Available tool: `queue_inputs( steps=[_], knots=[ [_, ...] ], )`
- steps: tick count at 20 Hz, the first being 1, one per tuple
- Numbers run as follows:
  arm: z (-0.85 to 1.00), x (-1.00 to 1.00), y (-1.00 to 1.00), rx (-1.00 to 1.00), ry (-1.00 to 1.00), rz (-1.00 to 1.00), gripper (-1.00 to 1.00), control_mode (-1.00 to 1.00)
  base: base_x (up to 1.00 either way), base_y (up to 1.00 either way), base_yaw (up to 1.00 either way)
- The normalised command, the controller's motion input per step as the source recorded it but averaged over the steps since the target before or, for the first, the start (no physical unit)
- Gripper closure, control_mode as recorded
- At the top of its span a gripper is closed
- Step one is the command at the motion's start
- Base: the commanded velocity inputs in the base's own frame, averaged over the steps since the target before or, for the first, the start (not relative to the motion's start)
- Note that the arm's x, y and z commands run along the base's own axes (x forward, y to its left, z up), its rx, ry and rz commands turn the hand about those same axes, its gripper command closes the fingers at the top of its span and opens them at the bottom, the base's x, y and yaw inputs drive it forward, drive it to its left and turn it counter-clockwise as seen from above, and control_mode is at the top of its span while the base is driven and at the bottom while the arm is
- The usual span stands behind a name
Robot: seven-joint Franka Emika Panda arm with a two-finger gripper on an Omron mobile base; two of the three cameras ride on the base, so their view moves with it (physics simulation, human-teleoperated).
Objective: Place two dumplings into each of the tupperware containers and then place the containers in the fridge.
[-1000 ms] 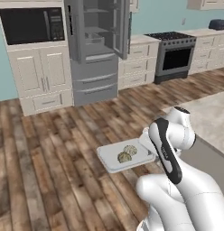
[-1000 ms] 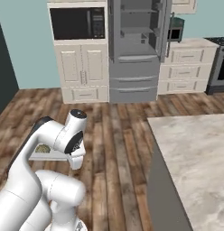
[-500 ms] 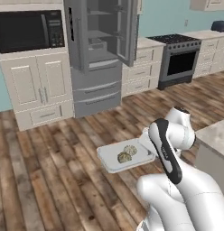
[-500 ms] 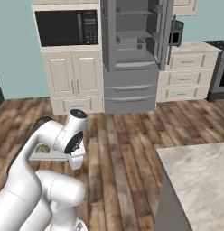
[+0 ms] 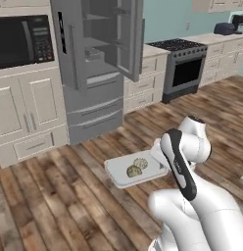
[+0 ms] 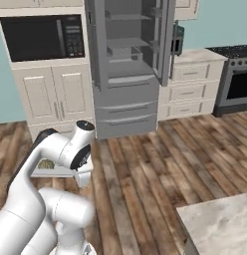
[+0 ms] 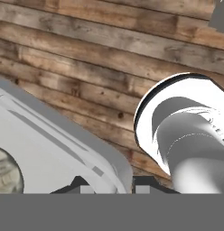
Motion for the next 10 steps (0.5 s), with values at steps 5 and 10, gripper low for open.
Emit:
queue_inputs(
  steps=[5,10],
  knots=[
    [0.00,0.00,0.00,0.00,0.00,0.00,1.00,1.00,1.00,0.00,-0.22],
    [0.00,0.00,0.00,0.00,0.00,0.00,1.00,1.00,1.00,0.00,-0.20]
  ],
)
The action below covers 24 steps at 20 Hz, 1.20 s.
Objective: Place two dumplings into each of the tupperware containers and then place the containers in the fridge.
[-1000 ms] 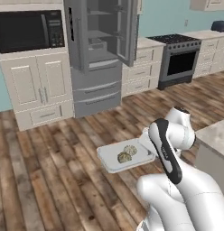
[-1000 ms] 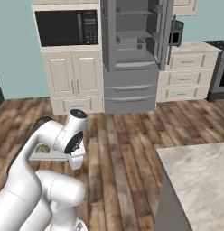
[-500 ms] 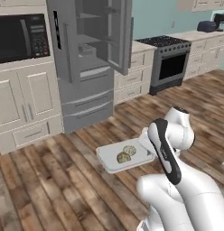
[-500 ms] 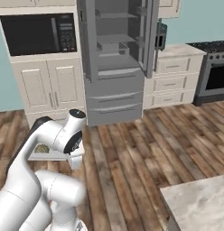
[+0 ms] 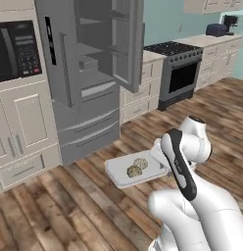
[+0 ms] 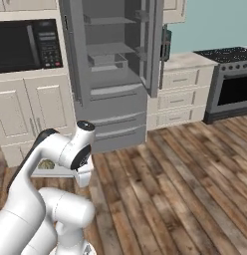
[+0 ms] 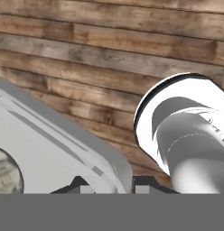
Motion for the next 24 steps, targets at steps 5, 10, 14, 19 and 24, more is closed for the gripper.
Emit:
queue_inputs(
  steps=[5,10,14,19,24],
  knots=[
    [0.00,0.00,0.00,0.00,0.00,0.00,1.00,1.00,1.00,0.00,-0.19],
    [0.00,0.00,0.00,0.00,0.00,0.00,1.00,1.00,1.00,-0.10,-0.11],
    [0.00,0.00,0.00,0.00,0.00,0.00,1.00,1.00,1.00,-0.29,-0.02],
    [0.00,0.00,0.00,0.00,0.00,0.00,1.00,1.00,0.96,-0.32,0.00],
    [0.00,0.00,0.00,0.00,0.00,0.00,1.00,1.00,0.77,-0.01,0.05]
  ],
)
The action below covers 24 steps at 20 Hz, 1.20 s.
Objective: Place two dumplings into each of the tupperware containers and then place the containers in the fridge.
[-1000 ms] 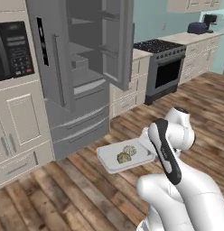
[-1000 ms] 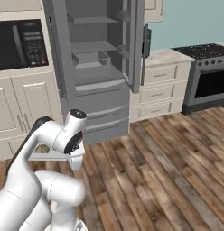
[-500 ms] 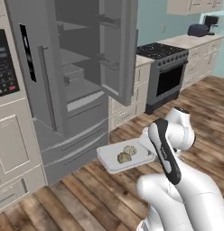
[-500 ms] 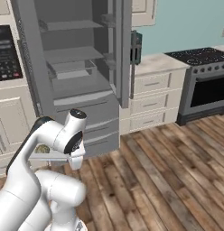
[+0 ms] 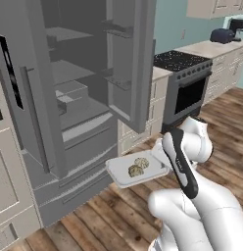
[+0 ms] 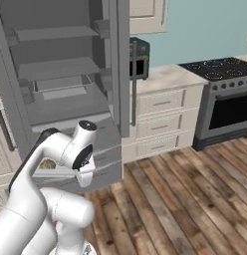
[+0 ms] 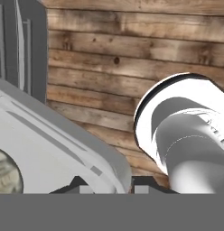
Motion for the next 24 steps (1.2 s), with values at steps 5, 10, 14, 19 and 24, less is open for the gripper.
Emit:
queue_inputs(
  steps=[5,10,14,19,24],
  knots=[
    [0.00,0.00,0.00,0.00,0.00,0.00,1.00,1.00,0.75,0.00,0.13],
    [0.00,0.00,0.00,0.00,0.00,0.00,1.00,1.00,0.40,0.00,0.14],
    [0.00,0.00,0.00,0.00,0.00,0.00,1.00,1.00,0.33,0.00,0.17],
    [0.00,0.00,0.00,0.00,0.00,0.00,1.00,1.00,0.44,-0.30,0.08],
    [0.00,0.00,0.00,0.00,0.00,0.00,1.00,1.00,0.56,-0.33,0.04]
  ],
)
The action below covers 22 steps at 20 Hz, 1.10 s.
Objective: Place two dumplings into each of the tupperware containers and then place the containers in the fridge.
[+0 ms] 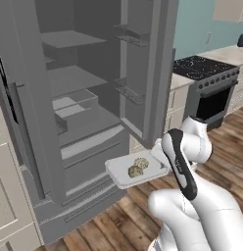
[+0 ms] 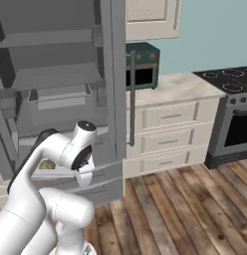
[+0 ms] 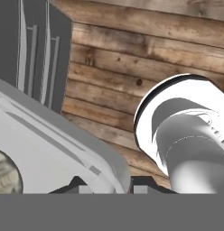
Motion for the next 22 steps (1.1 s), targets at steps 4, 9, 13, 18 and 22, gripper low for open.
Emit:
queue_inputs(
  steps=[4,9,13,18,22],
  knots=[
    [0.00,0.00,0.00,0.00,0.00,0.00,1.00,1.00,0.57,0.00,0.12],
    [0.00,0.00,0.00,0.00,0.00,0.00,1.00,1.00,0.57,0.00,0.18],
    [0.00,0.00,0.00,0.00,0.00,0.00,1.00,1.00,0.46,0.00,0.19],
    [0.00,0.00,0.00,0.00,0.00,0.00,1.00,1.00,0.38,0.00,0.17],
    [0.00,0.00,0.00,0.00,0.00,0.00,1.00,1.00,0.36,0.00,0.17]
  ],
)
